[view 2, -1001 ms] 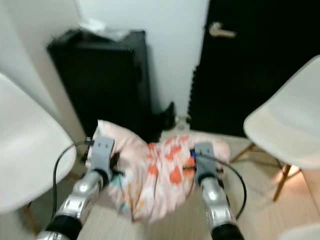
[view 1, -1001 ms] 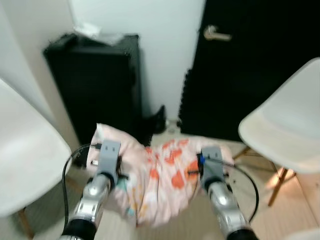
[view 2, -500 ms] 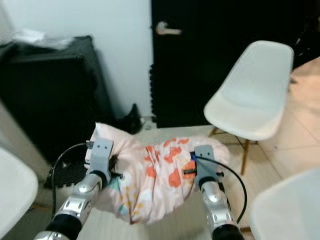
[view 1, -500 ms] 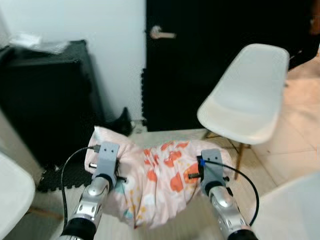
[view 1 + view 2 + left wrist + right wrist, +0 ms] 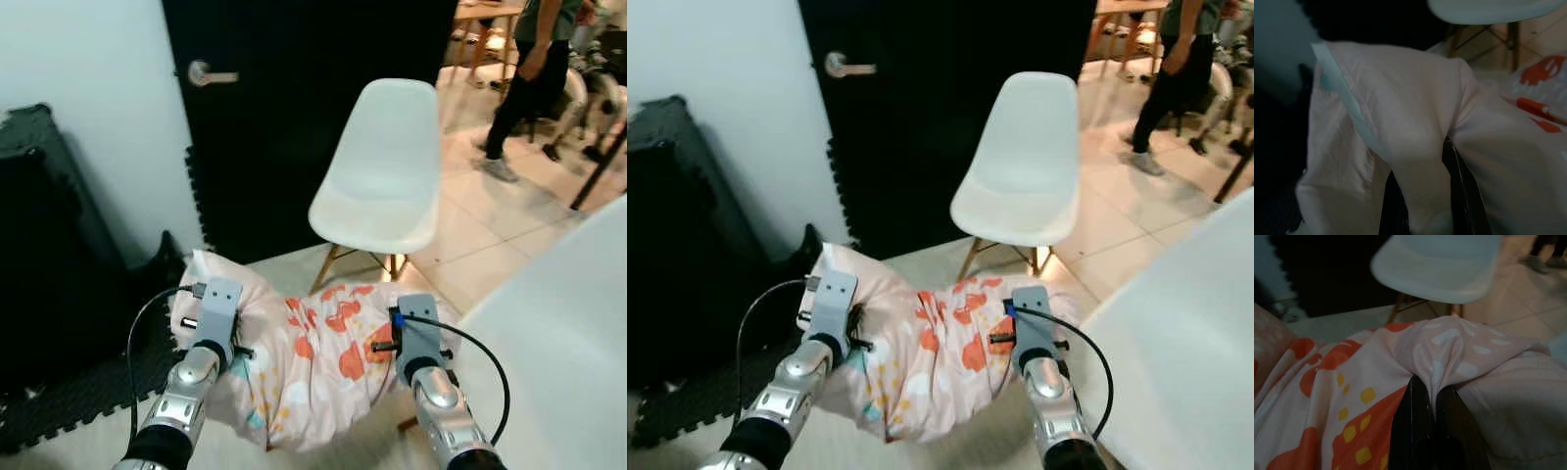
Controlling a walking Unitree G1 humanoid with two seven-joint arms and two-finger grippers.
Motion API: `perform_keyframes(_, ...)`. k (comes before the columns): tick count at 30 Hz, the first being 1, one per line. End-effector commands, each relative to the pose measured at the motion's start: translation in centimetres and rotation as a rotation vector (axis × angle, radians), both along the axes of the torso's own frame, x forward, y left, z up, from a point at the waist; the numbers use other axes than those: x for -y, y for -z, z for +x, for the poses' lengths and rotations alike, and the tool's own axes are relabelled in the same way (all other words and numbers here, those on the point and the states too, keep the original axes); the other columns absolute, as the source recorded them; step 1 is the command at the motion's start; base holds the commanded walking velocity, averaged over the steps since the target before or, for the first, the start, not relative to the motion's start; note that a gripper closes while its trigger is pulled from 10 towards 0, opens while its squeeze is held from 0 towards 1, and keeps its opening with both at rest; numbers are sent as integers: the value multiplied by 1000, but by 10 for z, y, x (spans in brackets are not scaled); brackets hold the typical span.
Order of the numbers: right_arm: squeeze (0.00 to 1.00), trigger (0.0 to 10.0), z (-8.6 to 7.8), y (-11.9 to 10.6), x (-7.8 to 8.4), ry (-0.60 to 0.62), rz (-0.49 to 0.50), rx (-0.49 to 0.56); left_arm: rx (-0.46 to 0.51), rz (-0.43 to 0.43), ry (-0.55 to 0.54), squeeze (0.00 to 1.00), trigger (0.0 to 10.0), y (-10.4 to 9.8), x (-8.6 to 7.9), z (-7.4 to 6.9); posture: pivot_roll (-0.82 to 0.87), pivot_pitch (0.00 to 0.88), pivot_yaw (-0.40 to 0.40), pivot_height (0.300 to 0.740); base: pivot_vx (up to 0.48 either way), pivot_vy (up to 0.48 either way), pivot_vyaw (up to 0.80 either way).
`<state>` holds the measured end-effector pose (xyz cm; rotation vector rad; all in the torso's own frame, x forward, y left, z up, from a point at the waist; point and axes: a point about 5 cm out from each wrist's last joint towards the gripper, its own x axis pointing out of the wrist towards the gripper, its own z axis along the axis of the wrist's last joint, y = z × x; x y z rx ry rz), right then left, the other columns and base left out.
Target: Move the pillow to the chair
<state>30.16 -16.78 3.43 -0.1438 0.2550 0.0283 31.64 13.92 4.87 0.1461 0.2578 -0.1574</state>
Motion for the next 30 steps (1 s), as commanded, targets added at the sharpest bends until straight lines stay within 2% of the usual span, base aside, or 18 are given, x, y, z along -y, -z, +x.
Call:
perform_keyframes(1, 0, 10000, 8, -13, -8, -40, -3, 69, 46, -16, 1, 0, 10000, -7, 4, 2, -5, 38, 7, 740, 0, 0, -800)
perform_keyframes(6, 0, 10000, 8, -13, -10, -41, 14, 65, 50, -20, -4, 0, 10000, -7, 3, 2, -7, 41, 5, 740, 0, 0, -698)
perform_keyframes(10, 0, 10000, 7, -10, -15, -101, -51, 48, 55, -28, -8, 0, 10000, -8, 3, 2, -12, 42, 3, 740, 0, 0, 0)
perform_keyframes(23, 0, 10000, 9, -10, -16, -104, -54, 45, 77, -69, 11, 0, 10000, -12, 7, 3, -9, 37, -2, 740, 0, 0, 0)
perform_keyframes(30, 0, 10000, 11, -12, -16, -102, -63, 56, 89, -74, 16, 0, 10000, -14, 7, 3, -10, 35, -2, 740, 277, 0, 0)
